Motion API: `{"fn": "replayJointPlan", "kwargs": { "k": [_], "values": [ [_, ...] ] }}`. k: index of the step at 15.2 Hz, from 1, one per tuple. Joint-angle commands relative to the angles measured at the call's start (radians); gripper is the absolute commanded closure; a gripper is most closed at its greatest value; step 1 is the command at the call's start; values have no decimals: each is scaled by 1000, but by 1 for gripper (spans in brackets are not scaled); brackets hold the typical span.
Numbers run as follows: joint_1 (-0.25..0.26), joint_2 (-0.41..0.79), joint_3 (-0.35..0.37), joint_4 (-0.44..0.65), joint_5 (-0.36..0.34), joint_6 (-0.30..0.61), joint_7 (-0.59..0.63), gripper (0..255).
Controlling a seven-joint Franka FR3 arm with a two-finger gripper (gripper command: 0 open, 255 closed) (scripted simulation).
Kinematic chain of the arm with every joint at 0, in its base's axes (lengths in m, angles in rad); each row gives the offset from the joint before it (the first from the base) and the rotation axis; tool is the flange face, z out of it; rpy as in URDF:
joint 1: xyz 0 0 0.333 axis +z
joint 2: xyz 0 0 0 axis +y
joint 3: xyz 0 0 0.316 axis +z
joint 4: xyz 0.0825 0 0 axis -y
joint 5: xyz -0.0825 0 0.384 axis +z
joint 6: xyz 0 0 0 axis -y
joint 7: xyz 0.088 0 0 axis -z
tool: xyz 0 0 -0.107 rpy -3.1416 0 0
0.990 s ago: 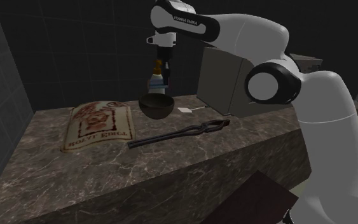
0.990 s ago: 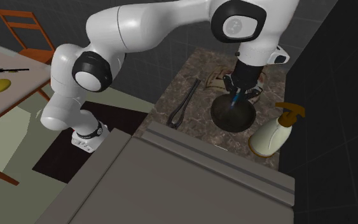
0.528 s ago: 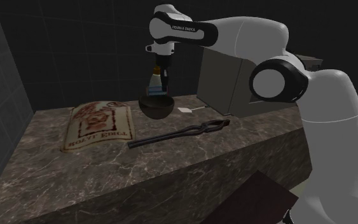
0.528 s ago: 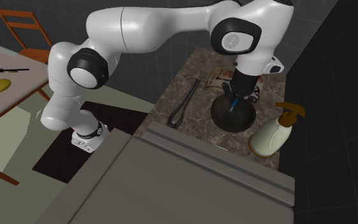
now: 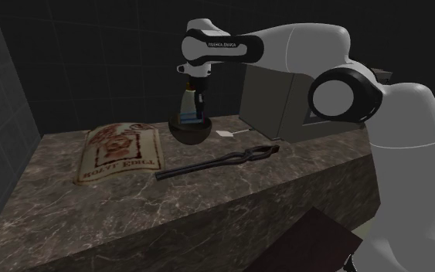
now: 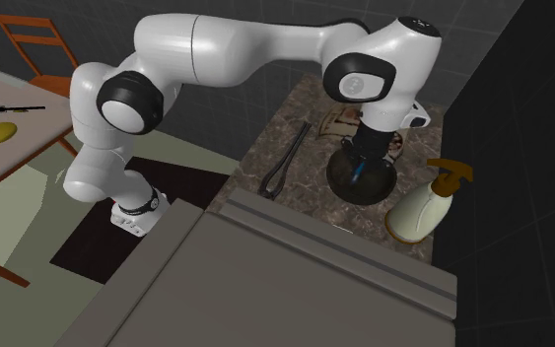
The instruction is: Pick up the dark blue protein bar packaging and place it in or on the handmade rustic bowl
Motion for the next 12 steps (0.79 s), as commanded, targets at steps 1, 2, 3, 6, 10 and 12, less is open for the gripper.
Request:
{"fn": "replayJointPlan", "kwargs": {
  "k": [1, 2, 3, 6, 10, 12],
  "values": [
    [0, -2, 0, -5, 0, 4, 0, 255],
    [0, -2, 0, -5, 0, 4, 0, 255],
    [0, -2, 0, -5, 0, 4, 0, 255],
    [0, -2, 0, -5, 0, 4, 0, 0],
    [0, -2, 0, -5, 0, 4, 0, 0],
    [-1, 9, 0, 46, 1, -36, -1, 0]
  ]
}}
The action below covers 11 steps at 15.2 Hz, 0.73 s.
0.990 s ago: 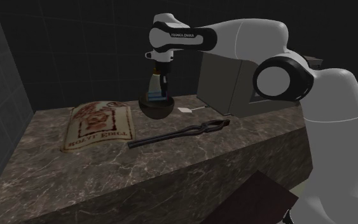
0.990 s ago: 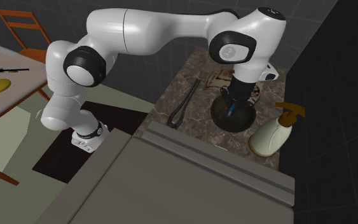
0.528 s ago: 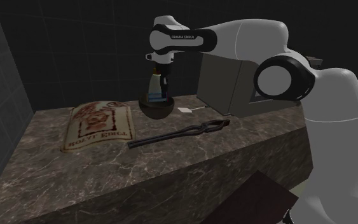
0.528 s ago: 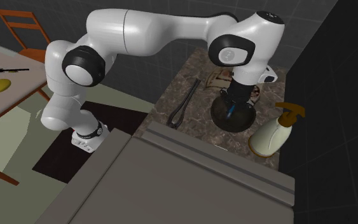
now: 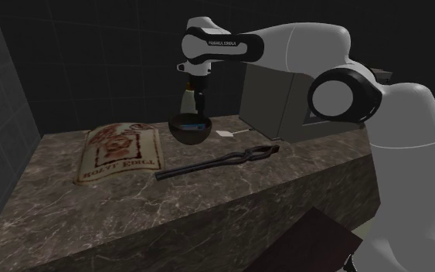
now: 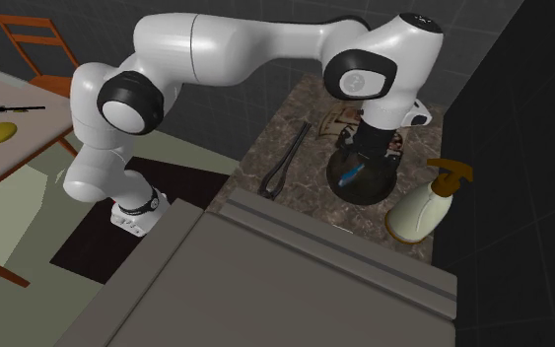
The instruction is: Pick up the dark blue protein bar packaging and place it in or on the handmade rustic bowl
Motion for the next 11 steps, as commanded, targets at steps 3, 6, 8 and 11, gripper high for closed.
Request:
{"fn": "replayJointPlan", "kwargs": {
  "k": [3, 6, 8, 11],
  "values": [
    [-4, 59, 1, 210, 4, -151, -2, 0],
    [-4, 59, 1, 210, 4, -151, -2, 0],
    [-4, 59, 1, 210, 4, -151, -2, 0],
    [-4, 59, 1, 210, 4, -151, -2, 0]
  ]
}}
